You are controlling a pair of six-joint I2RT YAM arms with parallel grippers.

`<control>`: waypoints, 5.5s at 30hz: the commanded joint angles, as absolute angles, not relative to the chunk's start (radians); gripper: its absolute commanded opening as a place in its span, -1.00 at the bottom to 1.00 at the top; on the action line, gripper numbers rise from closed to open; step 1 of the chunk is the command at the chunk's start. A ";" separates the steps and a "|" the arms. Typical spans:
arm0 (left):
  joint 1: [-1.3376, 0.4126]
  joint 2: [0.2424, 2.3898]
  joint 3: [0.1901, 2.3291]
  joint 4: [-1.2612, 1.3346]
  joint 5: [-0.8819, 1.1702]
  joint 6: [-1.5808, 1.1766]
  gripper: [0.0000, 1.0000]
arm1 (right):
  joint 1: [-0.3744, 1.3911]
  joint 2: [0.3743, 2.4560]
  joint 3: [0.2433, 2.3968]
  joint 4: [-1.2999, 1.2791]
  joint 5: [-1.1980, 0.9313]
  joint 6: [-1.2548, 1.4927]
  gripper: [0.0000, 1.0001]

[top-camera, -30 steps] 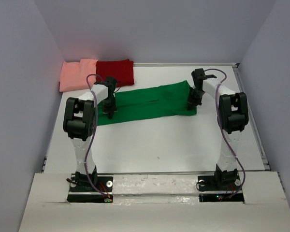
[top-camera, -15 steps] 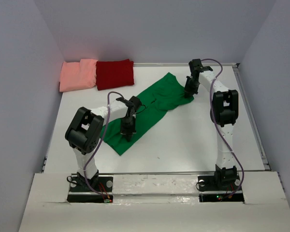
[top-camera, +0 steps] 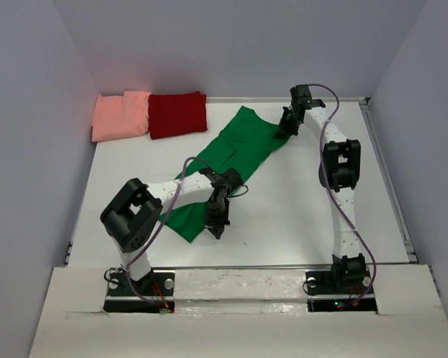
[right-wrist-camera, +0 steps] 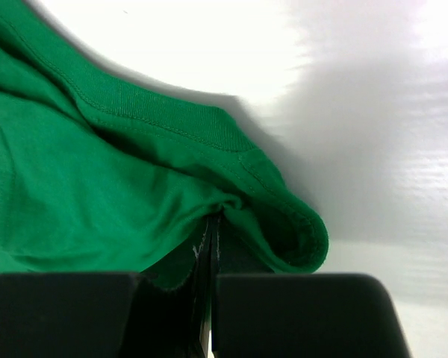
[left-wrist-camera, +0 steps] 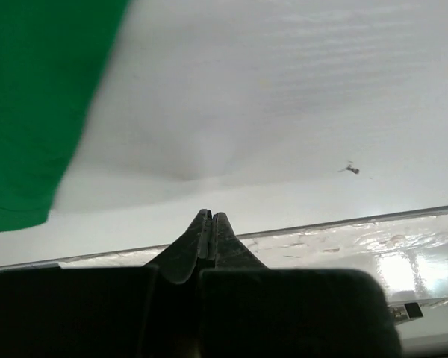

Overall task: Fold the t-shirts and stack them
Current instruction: Fold the tshirt

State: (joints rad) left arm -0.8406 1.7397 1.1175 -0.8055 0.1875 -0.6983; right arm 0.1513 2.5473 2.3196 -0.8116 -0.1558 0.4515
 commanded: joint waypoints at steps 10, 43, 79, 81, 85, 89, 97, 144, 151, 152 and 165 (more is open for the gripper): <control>-0.858 1.583 1.422 -1.033 -0.179 -0.880 -1.00 | 0.155 2.592 2.399 -0.724 -0.253 0.477 -1.00; -0.397 1.713 1.111 -0.706 -0.170 -0.557 -1.00 | 0.155 2.576 2.352 -0.721 -0.259 0.445 -1.00; -0.679 1.726 0.848 -0.637 0.093 -0.706 -1.00 | 0.137 2.669 2.456 -0.535 -0.439 0.528 -1.00; -0.713 1.739 0.864 -0.630 0.124 -0.724 -1.00 | 0.137 2.686 2.473 -0.519 -0.462 0.543 -1.00; -0.794 1.795 0.940 -0.627 0.166 -0.762 -1.00 | 0.137 2.703 2.485 -0.485 -0.494 0.568 -1.00; -0.862 1.865 1.046 -0.647 0.196 -0.778 -1.00 | 0.137 2.715 2.491 -0.430 -0.528 0.604 -1.00; -0.971 2.000 1.224 -0.673 0.247 -0.813 -1.00 | 0.137 2.732 2.510 -0.335 -0.580 0.670 -1.00; -0.913 1.376 0.805 -0.597 0.204 -1.017 -0.13 | 0.092 1.157 0.707 -0.839 -0.744 0.471 0.68; -0.969 1.427 0.788 -0.543 0.222 -1.054 -0.13 | 0.247 1.020 0.568 -0.884 -0.673 0.564 0.67; -0.982 1.430 0.781 -0.535 0.227 -1.064 -0.13 | 0.247 0.994 0.551 -0.876 -0.673 0.584 0.67; -1.045 1.273 0.623 -0.541 0.250 -1.186 -0.11 | 0.325 0.862 0.361 -0.821 -0.657 0.715 0.61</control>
